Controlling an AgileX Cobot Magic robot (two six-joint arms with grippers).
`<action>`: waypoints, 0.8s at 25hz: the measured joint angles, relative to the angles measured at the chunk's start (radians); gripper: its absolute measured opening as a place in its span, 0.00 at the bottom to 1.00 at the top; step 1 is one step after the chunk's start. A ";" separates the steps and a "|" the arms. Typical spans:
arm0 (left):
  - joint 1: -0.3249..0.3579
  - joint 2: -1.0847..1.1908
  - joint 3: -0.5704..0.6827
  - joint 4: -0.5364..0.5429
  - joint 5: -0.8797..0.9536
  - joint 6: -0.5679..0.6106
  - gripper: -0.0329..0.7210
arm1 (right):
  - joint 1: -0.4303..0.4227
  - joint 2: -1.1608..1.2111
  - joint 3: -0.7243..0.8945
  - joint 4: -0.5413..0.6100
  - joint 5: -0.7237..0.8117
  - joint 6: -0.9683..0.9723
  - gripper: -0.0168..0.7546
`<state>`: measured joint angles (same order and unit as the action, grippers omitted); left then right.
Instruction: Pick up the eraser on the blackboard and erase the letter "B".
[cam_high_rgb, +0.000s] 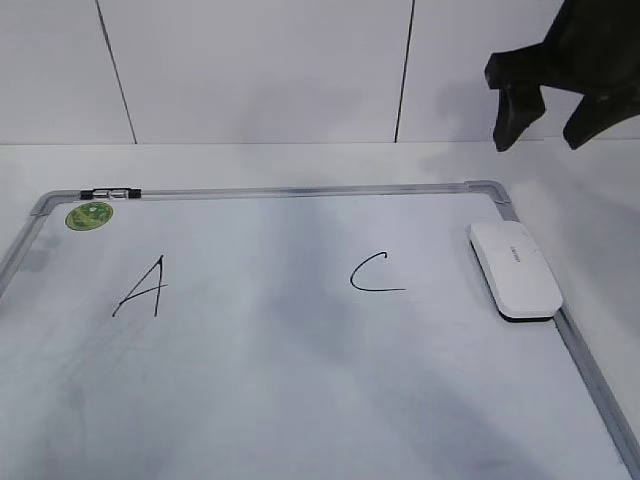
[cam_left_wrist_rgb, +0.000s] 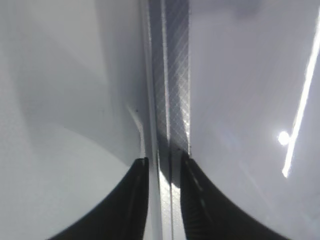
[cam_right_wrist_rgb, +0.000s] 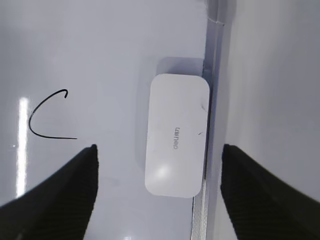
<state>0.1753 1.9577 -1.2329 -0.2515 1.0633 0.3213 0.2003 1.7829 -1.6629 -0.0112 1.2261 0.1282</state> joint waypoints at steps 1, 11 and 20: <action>0.000 0.001 -0.002 0.000 0.000 -0.002 0.33 | 0.000 -0.014 0.000 0.000 0.000 0.000 0.75; 0.000 0.006 -0.206 0.025 0.127 -0.067 0.42 | 0.000 -0.106 0.000 0.022 0.011 -0.002 0.75; 0.000 -0.082 -0.239 0.056 0.144 -0.141 0.41 | 0.000 -0.280 0.106 0.035 0.019 -0.003 0.75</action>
<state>0.1753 1.8758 -1.4722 -0.1956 1.2078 0.1808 0.2003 1.5027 -1.5573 0.0237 1.2448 0.1257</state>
